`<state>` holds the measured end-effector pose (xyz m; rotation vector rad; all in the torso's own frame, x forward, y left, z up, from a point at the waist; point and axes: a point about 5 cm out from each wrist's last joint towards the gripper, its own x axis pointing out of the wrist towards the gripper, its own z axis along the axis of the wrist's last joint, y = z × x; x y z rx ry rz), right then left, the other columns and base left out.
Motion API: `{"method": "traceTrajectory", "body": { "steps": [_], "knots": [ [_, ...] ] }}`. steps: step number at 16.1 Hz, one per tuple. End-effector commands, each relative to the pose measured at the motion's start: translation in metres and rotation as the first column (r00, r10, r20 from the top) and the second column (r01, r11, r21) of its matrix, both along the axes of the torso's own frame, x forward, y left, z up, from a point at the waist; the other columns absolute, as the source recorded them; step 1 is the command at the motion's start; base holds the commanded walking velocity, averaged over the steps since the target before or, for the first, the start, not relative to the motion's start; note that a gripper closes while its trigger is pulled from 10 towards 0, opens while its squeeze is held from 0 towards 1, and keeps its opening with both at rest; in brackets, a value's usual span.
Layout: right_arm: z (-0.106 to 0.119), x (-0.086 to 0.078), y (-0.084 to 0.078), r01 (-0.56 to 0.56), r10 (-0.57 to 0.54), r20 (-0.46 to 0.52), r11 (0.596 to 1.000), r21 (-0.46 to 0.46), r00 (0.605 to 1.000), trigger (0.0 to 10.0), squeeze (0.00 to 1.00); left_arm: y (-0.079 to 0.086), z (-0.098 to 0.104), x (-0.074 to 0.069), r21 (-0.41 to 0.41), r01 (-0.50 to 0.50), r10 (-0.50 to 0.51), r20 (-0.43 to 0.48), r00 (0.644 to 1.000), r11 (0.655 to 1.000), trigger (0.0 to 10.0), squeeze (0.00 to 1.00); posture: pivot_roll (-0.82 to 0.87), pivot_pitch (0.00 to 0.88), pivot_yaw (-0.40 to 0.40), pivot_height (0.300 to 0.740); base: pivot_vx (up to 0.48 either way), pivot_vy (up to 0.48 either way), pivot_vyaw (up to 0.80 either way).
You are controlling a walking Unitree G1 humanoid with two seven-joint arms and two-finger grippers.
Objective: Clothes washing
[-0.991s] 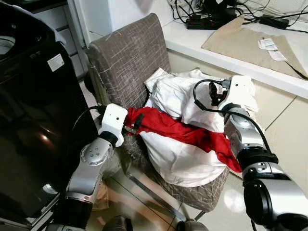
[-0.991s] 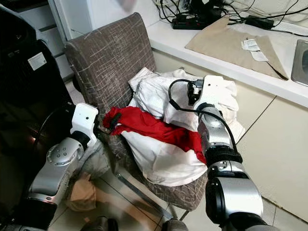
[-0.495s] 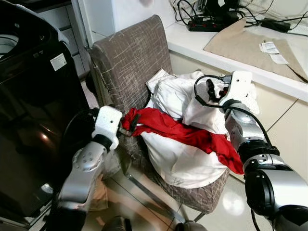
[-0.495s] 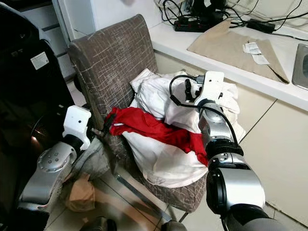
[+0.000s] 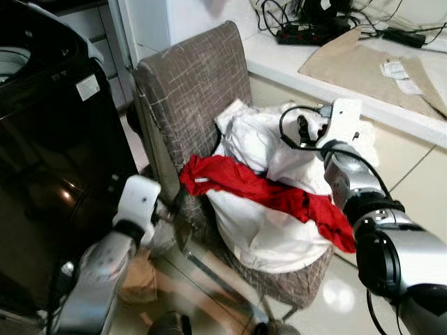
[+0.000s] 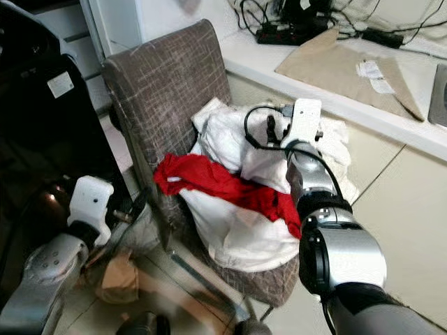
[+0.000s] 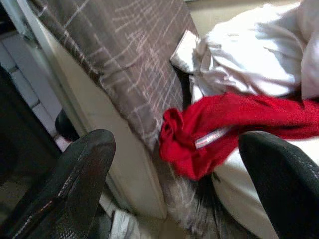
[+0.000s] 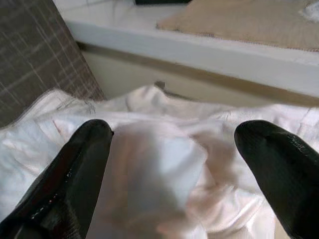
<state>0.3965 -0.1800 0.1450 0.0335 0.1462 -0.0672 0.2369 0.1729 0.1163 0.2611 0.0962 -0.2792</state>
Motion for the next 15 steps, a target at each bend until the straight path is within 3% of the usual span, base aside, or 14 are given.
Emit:
{"method": "traceTrajectory", "body": {
  "steps": [1, 7, 8, 15],
  "knots": [
    [-0.007, -0.001, 0.0, 0.019, -0.019, -0.054, 1.0, 0.0, 0.998, 10.0, 0.0, 0.004, 0.005, -0.006, 0.01, -0.008, 0.008, -0.006, 1.0, 1.0, 10.0, 0.0, 0.19, 0.158, -0.006, 0.727, 0.0, 0.0, 0.0],
    [-0.04, -0.015, 0.001, 0.049, -0.041, -0.205, 0.998, 0.033, 0.978, 10.0, 0.0, 0.015, 0.012, -0.023, 0.029, -0.073, 0.074, -0.03, 0.997, 0.997, 10.0, 0.0, 0.23, 0.194, -0.026, 0.727, 0.0, 0.0, 0.0],
    [-0.043, -0.017, 0.001, 0.066, -0.052, -0.221, 0.996, 0.057, 0.974, 0.0, 0.0, 0.013, 0.011, -0.025, 0.028, -0.073, 0.074, -0.038, 0.997, 0.997, 10.0, 0.0, 0.23, 0.197, -0.028, 0.727, 0.0, 0.0, 0.0],
    [-0.05, -0.02, 0.007, 0.007, -0.001, -0.214, 1.0, 0.03, 0.977, 0.0, 0.0, 0.005, 0.011, -0.019, 0.017, -0.06, 0.061, -0.049, 0.997, 0.998, 10.0, 0.0, 0.18, 0.207, -0.024, 0.727, 0.0, 0.0, 0.0]
  ]
}}
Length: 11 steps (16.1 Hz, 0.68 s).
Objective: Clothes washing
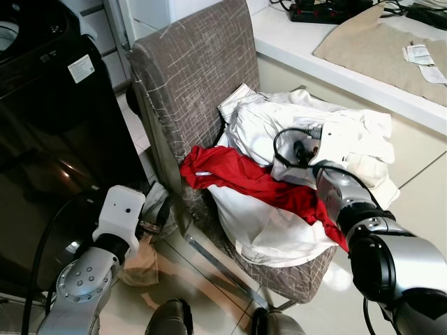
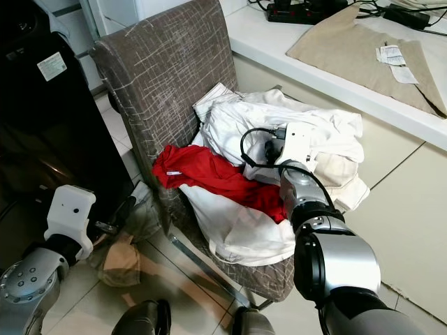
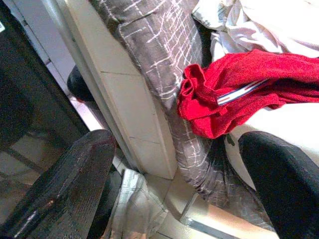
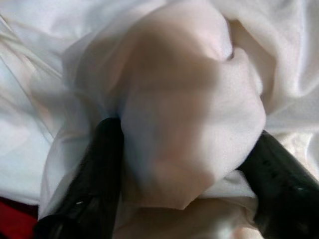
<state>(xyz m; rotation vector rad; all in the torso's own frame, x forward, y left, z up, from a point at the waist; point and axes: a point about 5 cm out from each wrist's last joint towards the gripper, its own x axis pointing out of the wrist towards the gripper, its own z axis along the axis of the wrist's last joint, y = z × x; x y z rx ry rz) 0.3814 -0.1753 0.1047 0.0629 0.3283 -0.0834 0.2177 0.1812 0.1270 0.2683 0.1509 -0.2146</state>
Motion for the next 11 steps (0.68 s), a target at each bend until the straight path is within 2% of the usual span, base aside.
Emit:
{"method": "traceTrajectory", "body": {
  "steps": [1, 5, 7, 8, 9, 11],
  "knots": [
    [-0.011, -0.006, 0.003, -0.019, 0.019, -0.034, 1.0, -0.002, 0.999, 0.0, 0.0, -0.005, -0.001, 0.002, -0.003, 0.015, -0.015, -0.008, 1.0, 1.0, 10.0, 0.0, 0.17, 0.205, -0.022, 0.727, 0.0, 0.0, 0.0],
    [-0.008, -0.004, 0.01, -0.075, 0.075, 0.002, 0.995, -0.063, 0.997, 0.0, 0.0, -0.011, -0.003, 0.014, -0.014, 0.022, -0.022, 0.008, 1.0, 1.0, 10.0, 0.0, 0.14, 0.162, -0.033, 0.727, 0.0, 0.0, 0.0],
    [-0.006, -0.003, 0.013, -0.079, 0.08, 0.018, 0.995, -0.059, 0.997, 0.0, 0.0, -0.012, -0.002, 0.019, -0.016, 0.021, -0.021, 0.021, 1.0, 1.0, 10.0, 0.0, 0.12, 0.125, -0.043, 0.727, 0.0, 0.0, 0.0],
    [-0.001, -0.001, 0.017, -0.092, 0.095, 0.049, 0.994, -0.058, 0.994, 0.0, 0.0, -0.014, -0.003, 0.028, -0.02, 0.018, -0.017, 0.038, 0.999, 1.0, 10.0, 0.0, 0.1, 0.076, -0.051, 0.727, 0.0, 0.0, 0.0],
    [0.001, 0.0, 0.019, -0.101, 0.105, 0.063, 0.993, -0.06, 0.993, 0.0, 0.0, -0.015, -0.003, 0.031, -0.022, 0.017, -0.016, 0.045, 0.999, 1.0, 10.0, 0.0, 0.1, 0.076, -0.051, 0.727, 0.0, 0.0, 0.0],
    [0.008, 0.003, 0.023, -0.122, 0.13, 0.099, 0.989, -0.082, 0.987, 0.0, 0.0, -0.019, -0.003, 0.043, -0.026, 0.023, -0.021, 0.062, 0.998, 0.999, 10.0, 0.0, 0.07, 0.015, -0.062, 0.727, 0.0, 0.0, 0.0]
  ]
}}
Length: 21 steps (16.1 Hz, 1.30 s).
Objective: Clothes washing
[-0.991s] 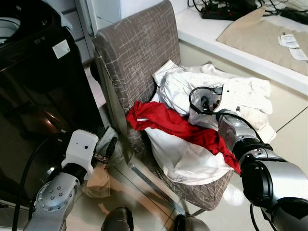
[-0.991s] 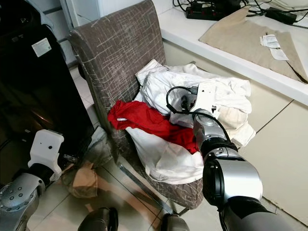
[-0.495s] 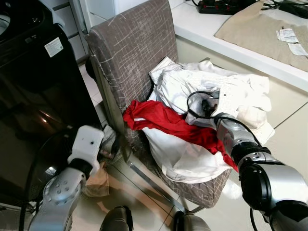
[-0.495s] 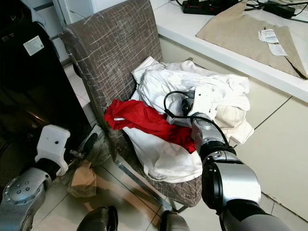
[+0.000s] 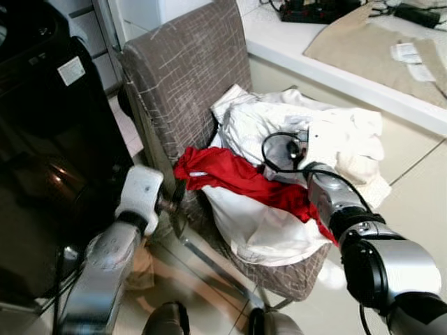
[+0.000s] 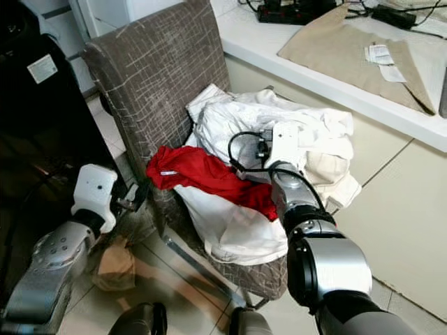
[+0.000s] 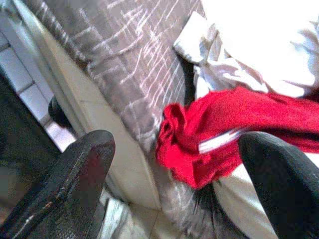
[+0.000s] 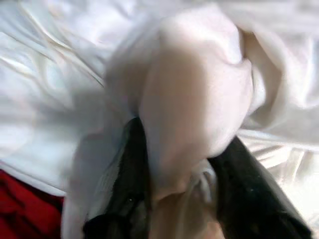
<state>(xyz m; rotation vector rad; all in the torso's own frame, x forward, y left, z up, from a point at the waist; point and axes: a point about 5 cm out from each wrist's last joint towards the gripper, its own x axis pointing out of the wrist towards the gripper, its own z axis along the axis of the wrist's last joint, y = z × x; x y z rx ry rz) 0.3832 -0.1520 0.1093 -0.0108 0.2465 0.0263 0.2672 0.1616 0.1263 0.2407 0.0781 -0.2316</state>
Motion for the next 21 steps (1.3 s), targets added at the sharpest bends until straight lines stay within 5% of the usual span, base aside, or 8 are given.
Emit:
{"method": "traceTrajectory", "body": {
  "steps": [1, 8, 11, 12, 13, 21],
  "knots": [
    [0.022, 0.008, 0.005, -0.049, 0.051, 0.103, 0.999, -0.016, 0.993, 0.0, 0.0, -0.008, 0.002, 0.008, -0.004, 0.017, -0.017, 0.028, 0.999, 1.0, 10.0, 0.0, 0.04, 0.0, -0.057, 0.727, 0.0, 0.0, 0.0],
    [0.064, 0.015, 0.012, -0.214, 0.215, 0.28, 0.976, -0.032, 0.936, 0.0, 0.0, -0.028, 0.002, 0.032, -0.038, 0.063, -0.061, 0.065, 0.996, 0.997, 10.0, 0.0, -0.06, 0.0, -0.059, 0.727, 0.0, 0.0, 0.0],
    [0.065, 0.014, 0.003, -0.191, 0.189, 0.299, 0.981, -0.024, 0.935, 0.0, 0.0, -0.028, -0.001, 0.034, -0.043, 0.061, -0.058, 0.069, 0.996, 0.997, 10.0, 0.0, -0.06, 0.0, -0.056, 0.727, 0.0, 0.0, 0.0],
    [0.062, 0.016, -0.005, -0.104, 0.111, 0.264, 0.994, -0.04, 0.958, 0.0, 0.0, -0.028, -0.002, 0.034, -0.044, 0.062, -0.059, 0.07, 0.996, 0.997, 10.0, 0.0, -0.06, 0.0, -0.054, 0.727, 0.0, 0.0, 0.0],
    [0.058, 0.016, -0.015, -0.015, 0.033, 0.237, 0.997, -0.077, 0.971, 10.0, 1.0, -0.029, -0.002, 0.035, -0.042, 0.069, -0.066, 0.074, 0.995, 0.997, 10.0, 0.0, -0.06, 0.0, -0.05, 0.727, 0.0, 0.0, 0.0],
    [0.062, 0.008, -0.05, 0.157, -0.089, 0.33, 0.97, -0.185, 0.94, 10.0, 1.0, -0.02, -0.006, 0.035, 0.031, 0.138, -0.14, 0.063, 0.988, 0.99, 10.0, 0.0, -0.06, 0.0, -0.035, 0.727, 0.0, 0.0, 0.0]
  ]
}}
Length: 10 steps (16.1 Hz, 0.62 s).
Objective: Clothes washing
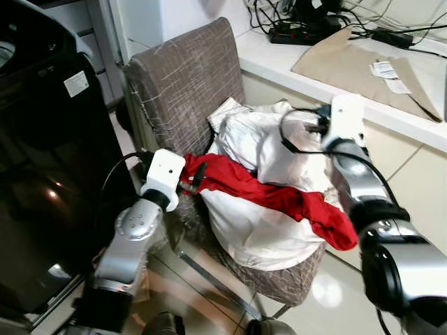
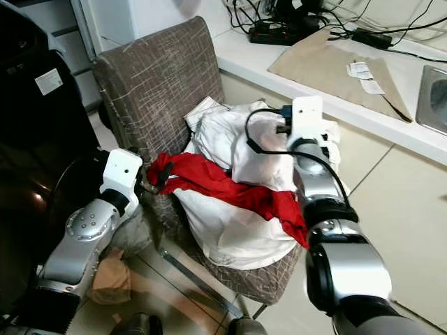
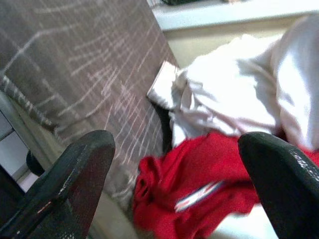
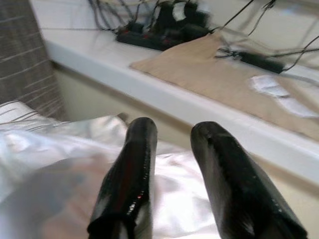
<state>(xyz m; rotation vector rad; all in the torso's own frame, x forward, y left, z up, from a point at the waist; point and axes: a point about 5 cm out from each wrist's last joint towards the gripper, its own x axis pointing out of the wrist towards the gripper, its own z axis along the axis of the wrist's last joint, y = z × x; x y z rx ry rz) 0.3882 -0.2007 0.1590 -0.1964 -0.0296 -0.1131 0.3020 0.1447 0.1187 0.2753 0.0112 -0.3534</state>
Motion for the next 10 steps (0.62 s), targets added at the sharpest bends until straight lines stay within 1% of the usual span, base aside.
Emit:
{"method": "traceTrajectory", "body": {
  "steps": [1, 2, 3, 4, 5, 6, 7, 8, 9, 10],
  "knots": [
    [0.011, -0.002, -0.011, 0.01, -0.009, 0.06, 1.0, -0.023, 0.998, 10.0, 1.0, -0.003, 0.0, 0.003, 0.015, 0.054, -0.054, -0.007, 0.999, 0.998, 10.0, 0.0, -0.08, 0.0, -0.031, 0.727, 0.0, 0.0, 0.0],
    [0.005, -0.011, -0.02, 0.013, -0.011, 0.065, 1.0, -0.024, 0.998, 10.0, 1.0, -0.003, -0.003, 0.006, 0.07, 0.114, -0.112, -0.025, 0.993, 0.991, 10.0, 0.0, -0.1, 0.0, -0.02, 0.727, 0.0, 0.0, 0.0],
    [-0.003, -0.028, -0.032, 0.031, -0.025, 0.112, 0.998, -0.052, 0.993, 10.0, 1.0, -0.001, -0.003, 0.014, 0.103, 0.137, -0.134, -0.035, 0.99, 0.985, 10.0, 0.0, -0.14, 0.013, 0.006, 0.727, 0.0, 0.0, 0.0],
    [-0.016, -0.053, -0.036, 0.009, 0.003, 0.142, 0.996, -0.083, 0.99, 10.0, 0.0, 0.001, -0.002, 0.024, 0.128, 0.159, -0.153, -0.048, 0.987, 0.979, 10.0, 0.0, -0.17, 0.023, 0.019, 0.727, 0.0, 0.0, 0.0],
    [-0.029, -0.071, -0.034, -0.018, 0.029, 0.128, 0.996, -0.086, 0.991, 10.0, 0.0, 0.002, -0.001, 0.03, 0.148, 0.172, -0.166, -0.055, 0.985, 0.974, 10.0, 0.0, -0.19, 0.035, 0.035, 0.727, 0.0, 0.0, 0.0],
    [-0.045, -0.092, -0.034, -0.026, 0.033, 0.091, 0.997, -0.076, 0.995, 10.0, 0.0, 0.001, 0.002, 0.036, 0.151, 0.194, -0.187, -0.057, 0.981, 0.969, 10.0, 0.0, -0.23, 0.049, 0.057, 0.727, 0.0, 0.0, 0.0],
    [-0.067, -0.118, -0.031, -0.065, 0.067, 0.036, 0.996, -0.063, 0.997, 10.0, 0.0, -0.001, 0.005, 0.044, 0.154, 0.221, -0.211, -0.075, 0.975, 0.963, 10.0, 1.0, -0.25, 0.058, 0.072, 0.727, 0.0, 0.0, 0.0],
    [-0.088, -0.145, -0.031, -0.076, 0.075, -0.027, 0.997, -0.006, 0.997, 10.0, 0.0, -0.005, 0.003, 0.051, 0.199, 0.252, -0.237, -0.099, 0.966, 0.947, 10.0, 1.0, -0.27, 0.071, 0.092, 0.727, 0.0, 0.0, 0.0],
    [-0.098, -0.16, -0.031, -0.088, 0.089, -0.068, 0.996, 0.009, 0.994, 10.0, 0.0, -0.01, 0.001, 0.055, 0.235, 0.295, -0.271, -0.13, 0.954, 0.926, 10.0, 1.0, -0.3, 0.082, 0.118, 0.727, 0.0, 0.0, 0.0],
    [-0.099, -0.17, -0.031, -0.081, 0.084, -0.088, 0.996, 0.038, 0.993, 10.0, 0.0, -0.015, -0.001, 0.059, 0.241, 0.334, -0.303, -0.158, 0.94, 0.911, 10.0, 1.0, -0.32, 0.09, 0.133, 0.727, 0.0, 0.0, 0.0]
  ]
}}
